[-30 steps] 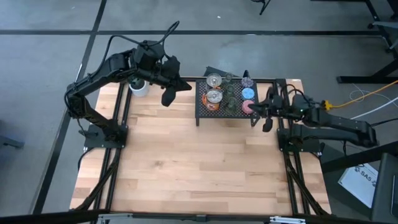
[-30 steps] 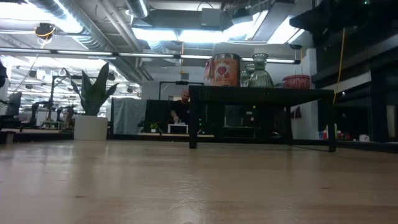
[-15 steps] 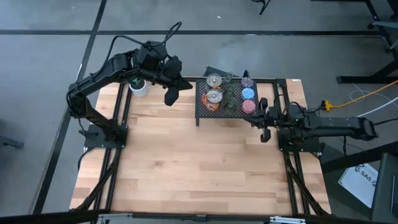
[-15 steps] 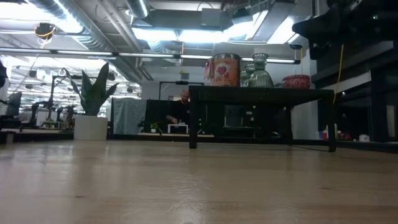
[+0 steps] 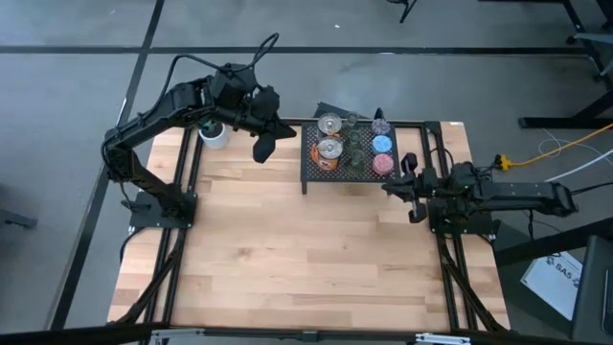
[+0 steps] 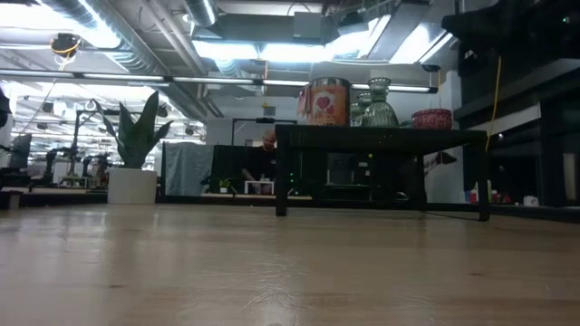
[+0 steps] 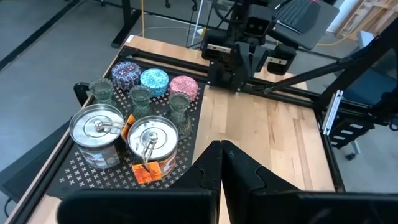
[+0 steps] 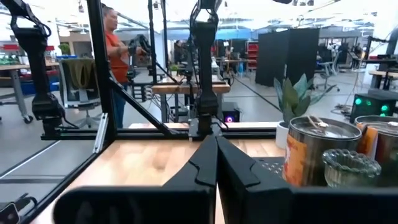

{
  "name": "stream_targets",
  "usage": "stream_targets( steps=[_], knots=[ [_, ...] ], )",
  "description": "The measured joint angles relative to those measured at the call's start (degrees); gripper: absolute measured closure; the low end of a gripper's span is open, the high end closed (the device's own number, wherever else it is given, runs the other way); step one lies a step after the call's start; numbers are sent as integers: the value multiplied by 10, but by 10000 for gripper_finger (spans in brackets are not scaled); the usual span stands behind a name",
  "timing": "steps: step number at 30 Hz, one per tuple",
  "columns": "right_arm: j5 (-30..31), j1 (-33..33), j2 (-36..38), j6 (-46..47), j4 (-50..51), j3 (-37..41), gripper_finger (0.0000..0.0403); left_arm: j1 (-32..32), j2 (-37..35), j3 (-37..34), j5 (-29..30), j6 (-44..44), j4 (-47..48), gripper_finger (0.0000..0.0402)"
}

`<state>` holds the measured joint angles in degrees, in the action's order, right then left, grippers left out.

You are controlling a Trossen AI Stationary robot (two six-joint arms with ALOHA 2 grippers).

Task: Pick & Place candle stick holders
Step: Return to Home Position

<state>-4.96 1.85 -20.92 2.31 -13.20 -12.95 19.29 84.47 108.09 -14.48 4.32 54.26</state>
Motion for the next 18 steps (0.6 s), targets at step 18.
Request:
stream_targets(
  steps=[18],
  knots=[
    [24, -27, 0, -13, -44, 84, 397, 0, 0, 0, 0, -6, 0, 400]
  ],
)
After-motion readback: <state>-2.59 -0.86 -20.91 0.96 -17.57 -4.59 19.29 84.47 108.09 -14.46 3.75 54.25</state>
